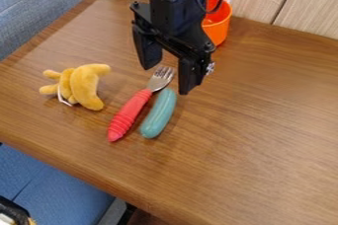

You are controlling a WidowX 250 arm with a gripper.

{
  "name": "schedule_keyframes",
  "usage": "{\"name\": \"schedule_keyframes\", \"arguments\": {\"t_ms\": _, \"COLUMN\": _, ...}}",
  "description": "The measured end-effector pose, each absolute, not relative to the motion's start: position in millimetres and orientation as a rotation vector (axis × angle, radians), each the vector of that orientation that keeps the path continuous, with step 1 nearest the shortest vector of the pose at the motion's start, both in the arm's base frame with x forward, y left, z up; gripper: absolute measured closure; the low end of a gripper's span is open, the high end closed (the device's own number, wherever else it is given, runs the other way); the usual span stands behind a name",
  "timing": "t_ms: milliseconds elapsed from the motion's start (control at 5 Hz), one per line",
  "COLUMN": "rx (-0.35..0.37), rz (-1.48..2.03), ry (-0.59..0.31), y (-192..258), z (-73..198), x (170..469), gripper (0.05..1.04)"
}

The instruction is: Moved the toy to the bottom centre of the table

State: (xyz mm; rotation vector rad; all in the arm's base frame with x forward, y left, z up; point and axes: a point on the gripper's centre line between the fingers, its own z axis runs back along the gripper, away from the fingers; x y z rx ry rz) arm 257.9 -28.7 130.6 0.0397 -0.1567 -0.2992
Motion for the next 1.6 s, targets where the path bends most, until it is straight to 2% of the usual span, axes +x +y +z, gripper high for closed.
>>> {"name": "schedule_keyframes", "arguments": {"t_ms": 200, "rx": 0.039, "rz": -0.298, "ry": -0.137, "y": -28.6, "z": 125.4, "x": 256.7, "gripper": 0.083}}
{"name": "schedule_keyframes", "arguments": {"t_ms": 1000, "rx": 0.102, "rz": -0.039, "ry": -0.097, "y": 48.4, "z": 139.5, "x": 244.6, "gripper": 0.083}}
{"name": "schedule_keyframes", "arguments": {"t_ms": 1200, "rx": 0.117, "rz": -0.003, "ry": -0.093, "y": 60.3, "z": 136.1, "x": 245.1, "gripper": 0.083}}
{"name": "schedule_keyframes", "arguments": {"t_ms": 1400, "rx": 0.146, "rz": 0.081, "ry": -0.016, "y": 82.4, "z": 116.3, "x": 237.7, "gripper": 0.083}}
{"name": "schedule_keyframes", "arguments": {"t_ms": 1600, "rx": 0.166, "rz": 0.099, "ry": 0.024, "y": 87.2, "z": 104.6, "x": 235.0, "gripper": 0.084}}
